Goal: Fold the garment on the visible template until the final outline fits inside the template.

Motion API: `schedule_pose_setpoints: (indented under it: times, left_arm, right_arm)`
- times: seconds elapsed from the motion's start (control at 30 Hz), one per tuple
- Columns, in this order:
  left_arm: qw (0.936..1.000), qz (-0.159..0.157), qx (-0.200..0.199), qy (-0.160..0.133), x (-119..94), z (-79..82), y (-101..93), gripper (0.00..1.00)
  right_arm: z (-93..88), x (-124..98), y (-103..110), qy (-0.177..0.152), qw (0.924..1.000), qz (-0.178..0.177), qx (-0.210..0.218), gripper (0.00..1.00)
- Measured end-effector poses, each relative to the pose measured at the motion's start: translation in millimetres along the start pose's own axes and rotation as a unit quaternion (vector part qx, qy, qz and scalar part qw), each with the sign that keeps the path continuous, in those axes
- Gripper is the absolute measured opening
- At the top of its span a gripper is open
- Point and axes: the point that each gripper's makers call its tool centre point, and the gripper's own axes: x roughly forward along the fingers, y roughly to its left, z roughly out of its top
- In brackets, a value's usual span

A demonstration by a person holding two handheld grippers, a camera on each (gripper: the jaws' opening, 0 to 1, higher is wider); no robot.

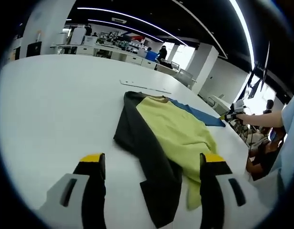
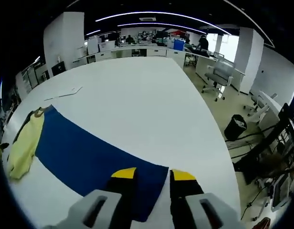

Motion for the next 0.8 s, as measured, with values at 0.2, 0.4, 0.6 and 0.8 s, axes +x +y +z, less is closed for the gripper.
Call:
schedule_pose_setpoints:
  times: [0.2,0.4,0.6,0.8]
  left_arm:
    - [1.0,-0.003,-0.001,-0.001,-1,-0.9,-1.0,0.78]
    - [1.0,-0.004,-0.001,-0.005,-3,0.6,-0.9,0.78]
    - [0.9999,-0.007,0.0,-0.009,-4,2.3,-2.9,0.78]
    - [0.9998,-0.01,-0.003,-0.015,-9,3.6,0.1,0.78]
  right_arm:
    - [2.7,-8,11,-0.019,0.9995,0.02,-0.017,0.59]
    - [11.1,-16,28,-0.047,0.9968,0.064,-0.004,0.86]
    - [8.8,-25,43,-0.045,0.9951,0.084,-0.023,0.99]
    - [3.6,-36,59,-0.044,0.9936,0.1,-0.031,1.0]
